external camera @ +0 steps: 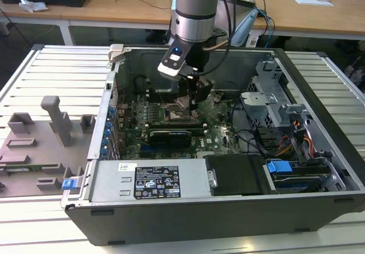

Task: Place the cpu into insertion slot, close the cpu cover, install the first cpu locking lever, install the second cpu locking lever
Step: 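Place the cpu into insertion slot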

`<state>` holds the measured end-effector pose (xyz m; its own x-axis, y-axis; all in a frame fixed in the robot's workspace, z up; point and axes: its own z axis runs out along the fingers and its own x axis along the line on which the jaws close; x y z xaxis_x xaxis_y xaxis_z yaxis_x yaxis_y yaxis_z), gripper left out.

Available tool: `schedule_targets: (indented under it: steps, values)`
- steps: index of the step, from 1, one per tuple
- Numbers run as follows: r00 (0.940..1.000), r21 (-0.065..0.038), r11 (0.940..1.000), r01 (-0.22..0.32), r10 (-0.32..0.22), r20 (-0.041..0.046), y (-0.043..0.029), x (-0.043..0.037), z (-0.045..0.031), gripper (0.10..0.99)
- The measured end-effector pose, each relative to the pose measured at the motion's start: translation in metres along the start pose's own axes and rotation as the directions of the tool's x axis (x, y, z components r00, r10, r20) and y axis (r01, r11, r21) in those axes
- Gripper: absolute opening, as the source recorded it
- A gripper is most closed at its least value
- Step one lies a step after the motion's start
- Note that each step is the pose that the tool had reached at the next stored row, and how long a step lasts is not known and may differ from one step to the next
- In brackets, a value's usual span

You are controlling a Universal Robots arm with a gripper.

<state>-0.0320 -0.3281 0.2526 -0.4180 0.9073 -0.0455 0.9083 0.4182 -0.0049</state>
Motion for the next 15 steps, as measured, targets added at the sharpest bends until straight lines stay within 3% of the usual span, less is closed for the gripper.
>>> schedule_targets:
  steps: [15]
  values:
    - [0.9963,0.005,0.9963,-0.085,0.085,0.0036,0.0,0.0,0.0,0.545]
